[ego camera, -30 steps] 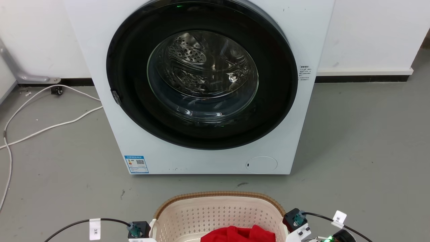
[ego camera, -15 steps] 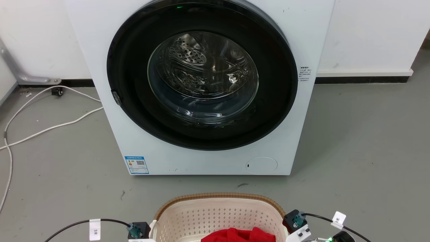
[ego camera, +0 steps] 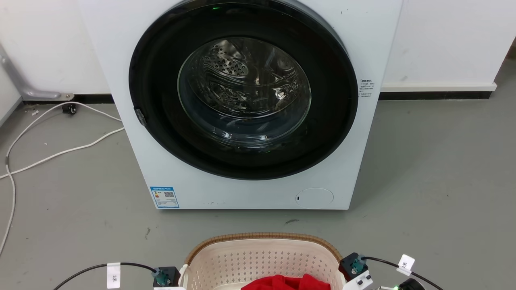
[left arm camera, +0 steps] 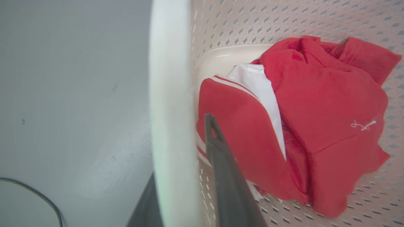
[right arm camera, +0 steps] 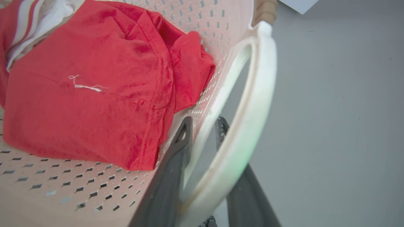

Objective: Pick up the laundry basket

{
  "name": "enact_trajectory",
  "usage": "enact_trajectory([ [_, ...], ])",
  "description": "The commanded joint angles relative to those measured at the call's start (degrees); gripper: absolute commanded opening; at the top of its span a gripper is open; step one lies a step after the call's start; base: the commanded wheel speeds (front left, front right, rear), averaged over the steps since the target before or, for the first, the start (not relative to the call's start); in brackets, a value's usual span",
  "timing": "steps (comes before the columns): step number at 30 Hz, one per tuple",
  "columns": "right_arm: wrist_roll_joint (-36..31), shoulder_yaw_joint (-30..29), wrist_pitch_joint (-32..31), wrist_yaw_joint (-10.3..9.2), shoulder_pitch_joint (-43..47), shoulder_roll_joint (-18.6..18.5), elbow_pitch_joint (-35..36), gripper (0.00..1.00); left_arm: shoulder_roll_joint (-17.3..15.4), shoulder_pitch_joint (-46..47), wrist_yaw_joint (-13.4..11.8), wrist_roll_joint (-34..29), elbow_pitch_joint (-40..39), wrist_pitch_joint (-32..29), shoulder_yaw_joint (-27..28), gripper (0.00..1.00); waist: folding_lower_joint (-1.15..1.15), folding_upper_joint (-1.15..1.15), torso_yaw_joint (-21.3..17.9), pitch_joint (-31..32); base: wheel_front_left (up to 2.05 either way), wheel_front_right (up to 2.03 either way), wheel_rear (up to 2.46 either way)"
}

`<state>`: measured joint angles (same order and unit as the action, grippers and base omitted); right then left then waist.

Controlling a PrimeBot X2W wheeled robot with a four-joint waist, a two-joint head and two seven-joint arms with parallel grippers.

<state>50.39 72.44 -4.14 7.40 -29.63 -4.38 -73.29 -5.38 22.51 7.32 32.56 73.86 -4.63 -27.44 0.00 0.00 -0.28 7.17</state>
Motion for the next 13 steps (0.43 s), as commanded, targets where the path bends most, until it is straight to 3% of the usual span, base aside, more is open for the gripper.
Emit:
enact_trajectory([
  [1,-0.23,0.35,-0.22,0.16,0.54,-0.92,-0.33,0.00,-1.32,-0.59,0.18,0.13,-0.06,0.26,-0.27,0.00,0.00,0.00,-0.02,-0.01,0.00,0.00,0.00],
  [13,0.09,0.62,-0.10,0.16,0.75,-0.78,-0.26,0.00,-1.56,-0.50,0.18,1.17,-0.06,0.26,-1.30,0.00,0.00,0.00,-0.09,-0.21,0.00,0.00,0.00],
])
